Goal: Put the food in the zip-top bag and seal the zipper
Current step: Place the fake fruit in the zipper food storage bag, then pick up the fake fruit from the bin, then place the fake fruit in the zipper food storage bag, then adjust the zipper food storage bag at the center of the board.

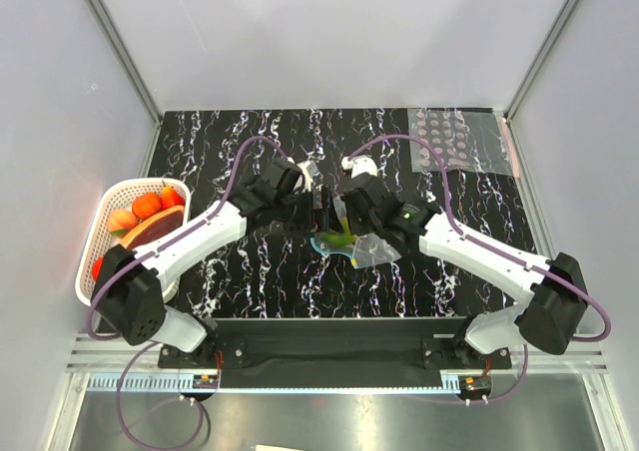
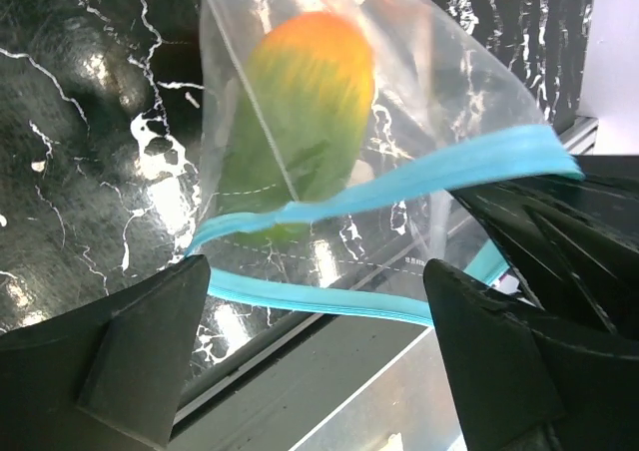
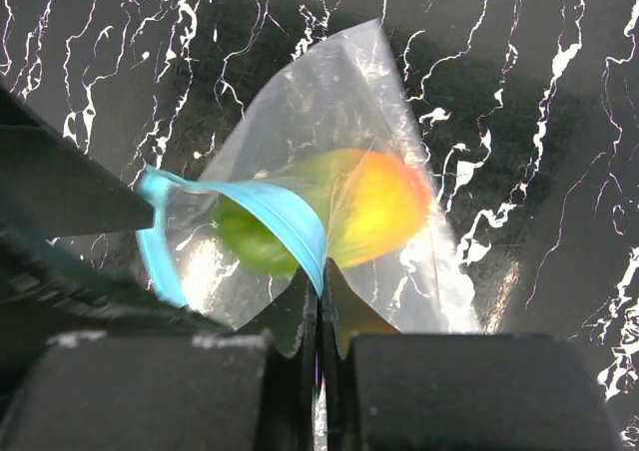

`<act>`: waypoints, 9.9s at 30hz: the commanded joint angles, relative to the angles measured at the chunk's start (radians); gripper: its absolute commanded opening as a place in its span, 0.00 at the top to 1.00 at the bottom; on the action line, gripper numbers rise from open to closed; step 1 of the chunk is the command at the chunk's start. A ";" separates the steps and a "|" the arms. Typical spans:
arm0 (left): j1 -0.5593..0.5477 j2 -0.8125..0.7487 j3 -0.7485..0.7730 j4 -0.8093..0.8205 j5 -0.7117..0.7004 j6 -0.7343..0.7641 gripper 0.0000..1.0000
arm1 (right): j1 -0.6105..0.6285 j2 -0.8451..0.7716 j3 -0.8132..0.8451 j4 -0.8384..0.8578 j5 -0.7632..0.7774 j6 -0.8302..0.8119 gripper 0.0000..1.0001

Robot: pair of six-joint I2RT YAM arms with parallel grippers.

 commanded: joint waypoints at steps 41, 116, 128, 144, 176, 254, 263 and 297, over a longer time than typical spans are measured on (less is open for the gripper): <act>0.922 -0.078 0.169 -0.264 -0.648 -0.024 0.01 | -0.018 -0.031 0.070 -0.041 -0.133 0.090 1.00; 1.040 -0.384 -0.076 0.076 -0.558 -0.157 0.55 | -0.017 -0.145 -0.016 0.016 -0.222 0.041 1.00; 0.498 -0.665 -0.255 0.256 0.022 -0.058 0.54 | -0.017 -0.114 0.013 -0.011 -0.193 0.046 1.00; -0.228 -0.645 -0.371 0.383 -0.378 0.086 0.58 | -0.015 -0.043 0.107 -0.105 -0.169 0.099 1.00; -0.485 -0.292 -0.272 0.340 -0.892 0.192 0.49 | -0.015 -0.069 0.072 -0.090 -0.291 0.158 1.00; -0.396 -0.387 -0.100 -0.167 -0.837 0.167 0.18 | -0.018 0.053 0.045 -0.091 -0.226 0.138 1.00; -0.193 -0.419 -0.235 0.092 -0.544 0.149 0.31 | -0.018 0.050 0.053 -0.099 -0.234 0.133 1.00; -0.167 -0.183 -0.152 0.284 -0.406 0.103 1.00 | 0.031 0.061 0.052 -0.038 -0.377 0.107 1.00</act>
